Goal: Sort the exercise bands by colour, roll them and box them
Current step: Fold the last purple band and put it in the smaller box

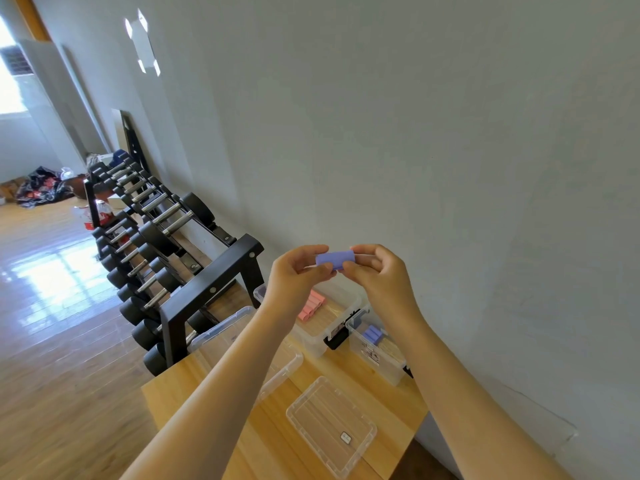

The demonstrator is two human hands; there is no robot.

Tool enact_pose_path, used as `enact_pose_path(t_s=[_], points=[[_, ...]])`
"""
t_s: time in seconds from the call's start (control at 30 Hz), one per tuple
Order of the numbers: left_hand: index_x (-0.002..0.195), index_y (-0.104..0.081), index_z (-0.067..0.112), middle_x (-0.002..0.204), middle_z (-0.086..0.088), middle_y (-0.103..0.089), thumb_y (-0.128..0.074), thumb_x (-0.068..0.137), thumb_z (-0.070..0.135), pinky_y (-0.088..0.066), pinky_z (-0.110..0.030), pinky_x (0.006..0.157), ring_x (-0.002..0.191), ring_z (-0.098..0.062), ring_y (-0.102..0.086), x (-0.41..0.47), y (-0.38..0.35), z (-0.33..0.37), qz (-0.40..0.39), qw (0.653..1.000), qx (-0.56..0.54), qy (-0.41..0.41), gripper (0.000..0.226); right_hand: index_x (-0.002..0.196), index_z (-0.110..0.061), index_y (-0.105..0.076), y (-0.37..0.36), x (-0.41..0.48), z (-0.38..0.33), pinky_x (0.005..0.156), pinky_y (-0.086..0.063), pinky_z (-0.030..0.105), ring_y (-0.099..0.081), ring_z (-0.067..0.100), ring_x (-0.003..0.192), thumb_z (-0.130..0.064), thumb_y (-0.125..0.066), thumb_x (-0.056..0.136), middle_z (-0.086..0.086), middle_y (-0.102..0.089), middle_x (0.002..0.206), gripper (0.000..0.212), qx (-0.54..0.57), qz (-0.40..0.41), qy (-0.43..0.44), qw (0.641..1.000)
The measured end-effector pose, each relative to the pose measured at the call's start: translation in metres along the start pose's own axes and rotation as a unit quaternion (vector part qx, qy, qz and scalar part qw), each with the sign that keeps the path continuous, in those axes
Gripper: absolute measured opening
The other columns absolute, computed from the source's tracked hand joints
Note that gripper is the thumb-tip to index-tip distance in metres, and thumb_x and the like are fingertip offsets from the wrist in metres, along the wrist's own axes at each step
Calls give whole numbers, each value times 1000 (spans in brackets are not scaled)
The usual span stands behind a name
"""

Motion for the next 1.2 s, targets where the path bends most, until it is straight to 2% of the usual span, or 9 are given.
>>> enact_pose_path(t_s=[0.13, 0.27, 0.33, 0.43, 0.7, 0.87, 0.97, 1.1, 1.2], points=[[126, -59, 10, 102, 1, -69, -58, 95, 4, -55, -17, 75, 81, -6, -68, -7, -3, -4, 93, 995, -21, -19, 32, 103, -16, -64, 0, -3, 3, 80, -57, 24, -72, 10, 84, -9, -65, 91, 1, -73, 98, 14, 33, 44, 1, 998], [143, -44, 12, 122, 1, -61, -50, 100, 9, -53, -12, 75, 97, -12, -62, -12, -15, -10, 142, 989, -37, -17, 44, 106, -13, -66, 1, -3, 4, 81, -57, 23, -71, 12, 88, -12, -64, 92, 4, -73, 101, 14, 2, 87, 18, 996], [146, -40, 12, 121, 6, -60, -47, 101, 7, -52, -12, 78, 102, -13, -60, -11, -21, -10, 135, 989, -52, -22, 45, 108, -12, -66, 3, -3, 4, 84, -57, 27, -71, 14, 89, -12, -63, 92, 5, -74, 102, 16, -11, 99, 22, 995], [146, -39, 12, 102, 16, -60, -46, 101, 7, -52, -17, 83, 98, -8, -59, -9, -25, -10, 120, 991, -45, -32, 46, 113, -11, -65, 5, -3, 5, 87, -57, 30, -71, 15, 92, -13, -63, 93, 6, -73, 104, 20, -18, 101, 22, 994], [145, -40, 10, 98, 6, -64, -45, 102, 8, -52, -15, 75, 86, -5, -61, -5, -28, -13, 80, 995, -54, -34, 44, 104, -19, -60, 6, -7, 0, 77, -57, 21, -71, 4, 80, -13, -66, 90, -9, -71, 86, 16, -11, 90, 29, 995], [143, -44, 9, 104, -3, -64, -47, 100, 5, -53, -14, 75, 84, -7, -62, -5, -22, -15, 79, 995, -55, -31, 43, 112, -19, -59, 3, -8, 5, 79, -56, 22, -72, 6, 83, -12, -65, 91, -8, -73, 89, 24, 33, 75, 0, 997], [141, -47, 8, 110, -10, -65, -49, 99, 4, -53, -14, 74, 87, -10, -64, -2, -18, -15, 75, 995, -62, -28, 42, 105, -17, -63, 1, -7, 5, 74, -57, 20, -73, 7, 80, -12, -65, 91, 0, -74, 93, 15, 47, 75, -4, 996], [130, -55, 8, 92, 0, -72, -55, 98, 8, -56, -19, 76, 83, -10, -69, -1, -14, -22, 67, 988, -140, 17, 32, 101, -17, -64, 0, -5, 3, 72, -56, 18, -72, 10, 84, -9, -67, 89, 1, -73, 95, 15, 30, 80, 3, 996], [121, -61, 0, 97, -10, -74, -59, 96, 11, -57, -23, 81, 93, -20, -71, 1, -9, -30, 58, 983, -168, 42, 28, 98, -21, -64, -4, -5, 2, 71, -55, 16, -71, 8, 85, -7, -67, 87, -1, -73, 94, 17, 26, 78, 4, 997]])
Point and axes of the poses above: each hand's wrist, its own x-axis towards the middle knuckle, its own y-axis out of the back of the hand, z = x × y, the point moved 10 cm from there along x, towards the middle knuckle
